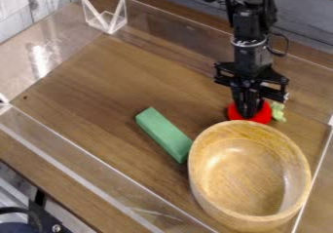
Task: Move the red object to the right side of the table
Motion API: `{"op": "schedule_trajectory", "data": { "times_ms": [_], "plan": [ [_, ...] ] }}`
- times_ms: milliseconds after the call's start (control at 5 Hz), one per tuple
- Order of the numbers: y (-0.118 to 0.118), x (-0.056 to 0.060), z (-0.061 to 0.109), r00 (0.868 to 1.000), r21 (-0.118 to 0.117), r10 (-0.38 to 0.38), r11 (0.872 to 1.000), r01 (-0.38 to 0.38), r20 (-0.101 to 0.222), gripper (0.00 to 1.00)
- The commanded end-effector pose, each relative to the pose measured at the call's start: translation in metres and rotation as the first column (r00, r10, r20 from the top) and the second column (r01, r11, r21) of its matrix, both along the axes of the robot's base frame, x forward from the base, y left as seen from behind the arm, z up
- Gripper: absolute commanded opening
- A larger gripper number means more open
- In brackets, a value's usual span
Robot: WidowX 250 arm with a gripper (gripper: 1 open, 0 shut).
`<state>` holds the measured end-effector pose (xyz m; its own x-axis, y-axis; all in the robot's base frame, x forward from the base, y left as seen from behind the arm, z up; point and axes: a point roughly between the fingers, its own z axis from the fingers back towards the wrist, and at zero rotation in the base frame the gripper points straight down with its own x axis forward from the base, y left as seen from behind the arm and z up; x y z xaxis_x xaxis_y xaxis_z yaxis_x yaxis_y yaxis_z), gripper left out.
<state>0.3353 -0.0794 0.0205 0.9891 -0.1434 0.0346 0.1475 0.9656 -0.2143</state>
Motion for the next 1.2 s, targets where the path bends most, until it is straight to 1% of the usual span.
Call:
{"op": "schedule_trajectory", "data": {
  "times_ms": [0, 200, 400, 600, 800, 1000],
  "plan": [
    [0.0, -0.014, -0.009, 1.0, 0.02, -0.002, 1.0, 0.003, -0.015, 1.0],
    [0.007, -0.018, 0.008, 1.0, 0.022, 0.006, 1.0, -0.005, -0.007, 1.0],
    [0.014, -0.023, 0.021, 1.0, 0.026, 0.008, 1.0, -0.008, -0.006, 1.0],
    [0.019, -0.03, 0.035, 1.0, 0.035, 0.012, 0.999, -0.012, 0.007, 1.0],
    [0.024, -0.038, 0.052, 0.999, 0.04, 0.027, 0.999, -0.028, 0.021, 1.0],
    [0.036, -0.046, 0.083, 0.996, 0.035, 0.066, 0.997, -0.068, 0.058, 1.0]
  ]
}}
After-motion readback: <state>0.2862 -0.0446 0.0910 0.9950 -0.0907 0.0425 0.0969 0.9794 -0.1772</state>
